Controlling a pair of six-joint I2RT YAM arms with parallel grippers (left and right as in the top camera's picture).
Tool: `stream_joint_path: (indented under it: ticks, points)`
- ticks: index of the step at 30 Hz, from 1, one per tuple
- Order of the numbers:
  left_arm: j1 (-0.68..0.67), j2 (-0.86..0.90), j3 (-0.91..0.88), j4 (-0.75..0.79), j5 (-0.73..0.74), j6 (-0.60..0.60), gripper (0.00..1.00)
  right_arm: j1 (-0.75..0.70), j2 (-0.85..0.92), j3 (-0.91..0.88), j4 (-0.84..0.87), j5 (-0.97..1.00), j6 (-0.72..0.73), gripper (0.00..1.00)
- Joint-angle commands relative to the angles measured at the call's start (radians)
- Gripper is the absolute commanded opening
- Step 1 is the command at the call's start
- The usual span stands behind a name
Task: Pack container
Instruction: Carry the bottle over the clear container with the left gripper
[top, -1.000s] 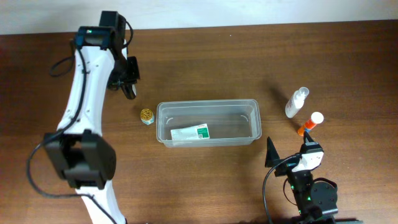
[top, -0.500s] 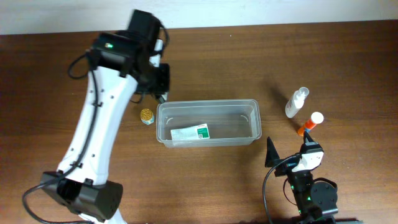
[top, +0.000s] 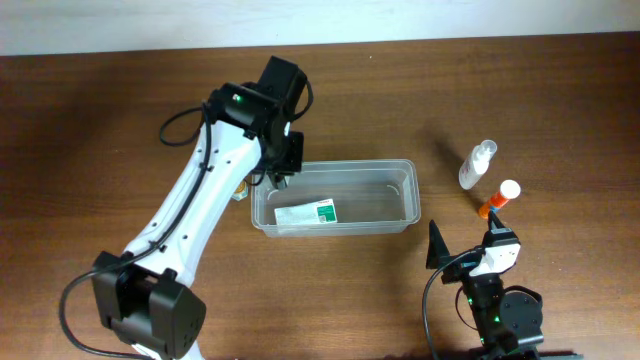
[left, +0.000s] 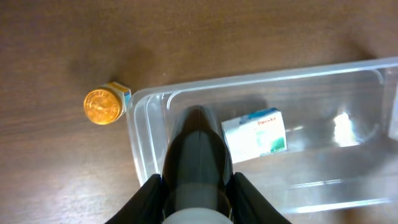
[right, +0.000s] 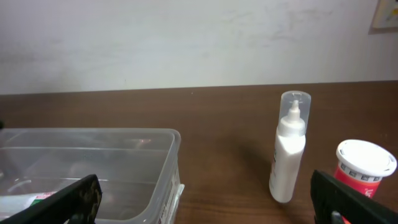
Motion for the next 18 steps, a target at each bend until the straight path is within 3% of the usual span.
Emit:
stream_joint_path:
  ticks: [1, 10, 18]
  points:
    - [0.000, -0.011, -0.038, 0.033, -0.014, -0.022, 0.14, -0.007, -0.008, -0.005, -0.005, -0.002, -0.005, 0.98]
    - [-0.019, -0.012, -0.049, 0.057, 0.009, -0.021, 0.14, -0.007, -0.008, -0.005, -0.005, -0.002, -0.005, 0.98]
    - [-0.145, -0.012, -0.047, 0.179, 0.073, -0.082, 0.13, -0.007, -0.008, -0.005, -0.005, -0.002, -0.005, 0.99]
